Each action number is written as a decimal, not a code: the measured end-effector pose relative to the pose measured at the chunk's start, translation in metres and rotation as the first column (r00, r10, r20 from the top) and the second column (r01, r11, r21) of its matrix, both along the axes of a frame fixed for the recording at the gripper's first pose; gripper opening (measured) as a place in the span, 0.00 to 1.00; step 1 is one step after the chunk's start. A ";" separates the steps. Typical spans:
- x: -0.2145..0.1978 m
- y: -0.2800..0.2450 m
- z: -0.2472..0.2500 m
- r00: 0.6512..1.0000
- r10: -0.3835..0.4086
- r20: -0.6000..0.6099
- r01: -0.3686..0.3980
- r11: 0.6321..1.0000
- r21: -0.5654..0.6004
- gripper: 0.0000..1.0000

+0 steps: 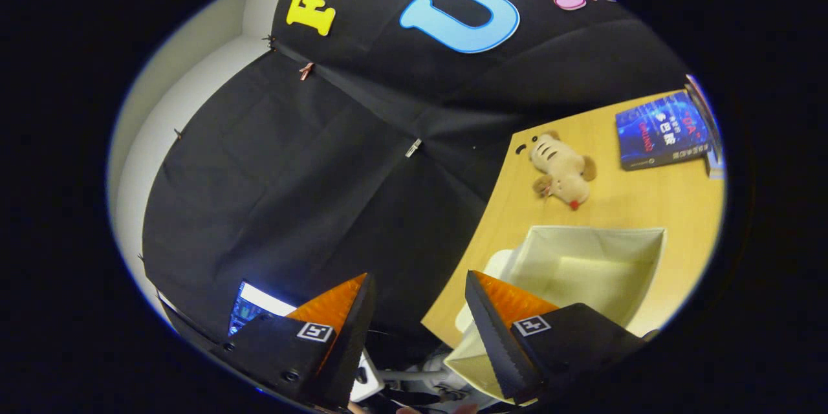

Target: Open the storage box then place both shoes into the box .Put the left shoe in first, then the right shoe, with the right side of both shoes facing outward in a uniform manner.

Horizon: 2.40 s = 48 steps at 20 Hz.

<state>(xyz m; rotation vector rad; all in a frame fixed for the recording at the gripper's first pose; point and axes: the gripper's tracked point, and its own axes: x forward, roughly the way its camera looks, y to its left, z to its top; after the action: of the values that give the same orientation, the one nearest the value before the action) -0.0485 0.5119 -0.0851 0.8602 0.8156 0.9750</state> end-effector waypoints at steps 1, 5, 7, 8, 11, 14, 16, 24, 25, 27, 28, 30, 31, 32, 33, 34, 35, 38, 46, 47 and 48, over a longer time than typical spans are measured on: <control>-0.001 -0.014 -0.001 1.000 -0.013 0.025 0.014 1.000 -0.023 0.85; -0.003 -0.082 -0.020 0.991 -0.081 0.105 0.096 0.985 -0.147 0.90; -0.002 -0.125 -0.035 0.983 -0.127 0.132 0.155 0.962 -0.226 0.92; 0.000 -0.148 -0.045 0.978 -0.158 0.137 0.191 0.944 -0.271 0.94; 0.000 -0.222 -0.083 0.961 -0.253 0.109 0.275 0.874 -0.402 0.95; -0.012 -0.287 -0.139 0.946 -0.316 0.073 0.303 0.782 -0.545 0.96; -0.026 -0.318 -0.179 0.944 -0.329 0.029 0.273 0.729 -0.627 0.96; -0.077 -0.336 -0.312 0.893 -0.350 -0.282 0.073 0.732 -0.677 0.88; -0.080 -0.336 -0.325 0.885 -0.351 -0.307 0.055 0.733 -0.678 0.87; -0.082 -0.334 -0.345 0.861 -0.366 -0.353 0.036 0.737 -0.675 0.81; -0.083 -0.331 -0.353 0.847 -0.375 -0.377 0.033 0.745 -0.667 0.76; -0.084 -0.325 -0.360 0.823 -0.382 -0.419 0.032 0.769 -0.638 0.73; -0.084 -0.320 -0.363 0.814 -0.380 -0.439 0.032 0.784 -0.620 0.69; -0.085 -0.321 -0.366 0.809 -0.382 -0.447 0.027 0.783 -0.621 0.61; -0.084 -0.319 -0.370 0.806 -0.381 -0.453 0.027 0.788 -0.615 0.58; -0.086 -0.322 -0.364 0.805 -0.377 -0.458 0.023 0.791 -0.611 0.54; -0.085 -0.324 -0.365 0.804 -0.381 -0.458 0.026 0.791 -0.612 0.50; -0.086 -0.330 -0.367 0.773 -0.423 -0.472 0.058 0.789 -0.612 0.14; -0.075 -0.320 -0.284 0.770 -0.429 -0.472 0.089 0.805 -0.587 0.12; -0.071 -0.319 -0.268 0.774 -0.432 -0.463 0.084 0.794 -0.601 0.12; -0.064 -0.313 -0.248 0.789 -0.425 -0.444 0.090 0.795 -0.600 0.12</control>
<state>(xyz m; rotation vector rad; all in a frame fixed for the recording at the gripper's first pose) -0.1122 0.1985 -0.3334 0.7215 1.3578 0.1671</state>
